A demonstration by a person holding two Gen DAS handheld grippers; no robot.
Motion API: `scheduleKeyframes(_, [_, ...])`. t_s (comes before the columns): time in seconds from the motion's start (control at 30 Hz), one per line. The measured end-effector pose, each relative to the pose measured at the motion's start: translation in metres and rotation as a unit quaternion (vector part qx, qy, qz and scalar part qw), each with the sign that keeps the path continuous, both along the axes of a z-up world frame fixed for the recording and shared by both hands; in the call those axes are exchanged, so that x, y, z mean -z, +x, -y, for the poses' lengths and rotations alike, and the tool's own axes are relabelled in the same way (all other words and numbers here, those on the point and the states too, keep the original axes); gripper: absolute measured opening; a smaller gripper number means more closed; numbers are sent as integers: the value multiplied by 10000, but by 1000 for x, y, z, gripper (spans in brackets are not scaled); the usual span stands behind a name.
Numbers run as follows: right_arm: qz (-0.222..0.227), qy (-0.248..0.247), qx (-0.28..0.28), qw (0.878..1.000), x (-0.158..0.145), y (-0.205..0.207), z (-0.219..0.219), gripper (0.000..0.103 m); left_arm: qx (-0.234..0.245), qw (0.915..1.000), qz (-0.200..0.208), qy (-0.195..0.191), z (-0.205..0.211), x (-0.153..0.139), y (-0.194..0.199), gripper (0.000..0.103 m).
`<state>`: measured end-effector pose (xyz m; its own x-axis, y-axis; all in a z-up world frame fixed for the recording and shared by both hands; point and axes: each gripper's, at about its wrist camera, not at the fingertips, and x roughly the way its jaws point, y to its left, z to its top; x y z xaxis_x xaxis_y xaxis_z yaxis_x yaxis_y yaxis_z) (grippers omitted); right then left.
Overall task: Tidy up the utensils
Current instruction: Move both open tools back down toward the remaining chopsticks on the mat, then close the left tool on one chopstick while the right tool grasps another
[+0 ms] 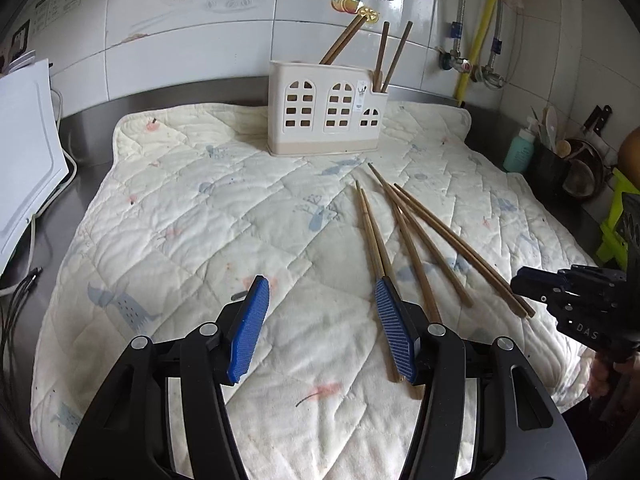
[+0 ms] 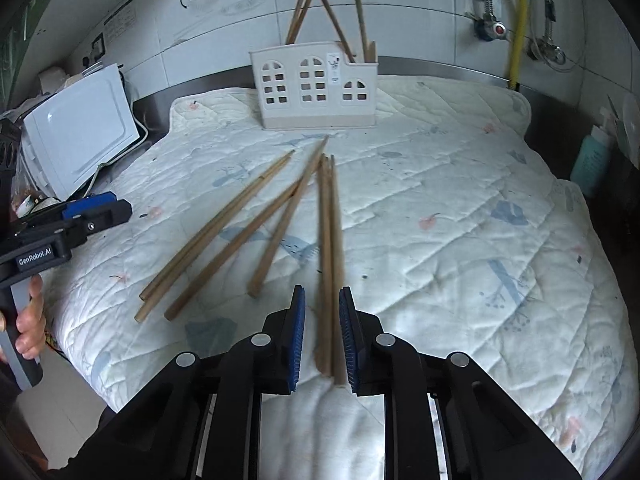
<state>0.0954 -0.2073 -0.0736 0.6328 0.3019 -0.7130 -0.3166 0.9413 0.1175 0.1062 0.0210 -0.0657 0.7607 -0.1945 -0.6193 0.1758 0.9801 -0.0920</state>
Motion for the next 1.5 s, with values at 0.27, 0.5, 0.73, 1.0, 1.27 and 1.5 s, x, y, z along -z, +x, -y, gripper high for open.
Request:
scheduleKeyframes(0.27, [19, 77, 149, 9999, 0, 5, 0, 17, -87, 9999, -63, -83, -7, 4, -2, 56])
scheduleKeyframes(0.5, [-21, 397, 138, 9991, -2, 9, -12, 18, -157, 9995, -158, -229, -11, 10, -3, 56])
scheduleKeyframes(0.73, [-70, 413, 199, 9989, 5, 21, -39, 19, -45, 9994, -197, -270, -12, 15, -9, 56])
scheduleKeyframes(1.0, [-283, 257, 381, 9985, 19, 35, -53, 18, 177, 9984, -285, -452, -10, 21, -14, 51])
scheduleKeyframes(1.27, [-214, 55, 402, 9989, 20, 31, -54, 9, 591, 9971, -347, -345, 15, 25, -19, 39])
scheduleKeyframes(1.5, [-210, 119, 400, 9989, 20, 27, -50, 8, 657, 9968, -415, -168, 32, 30, -9, 26])
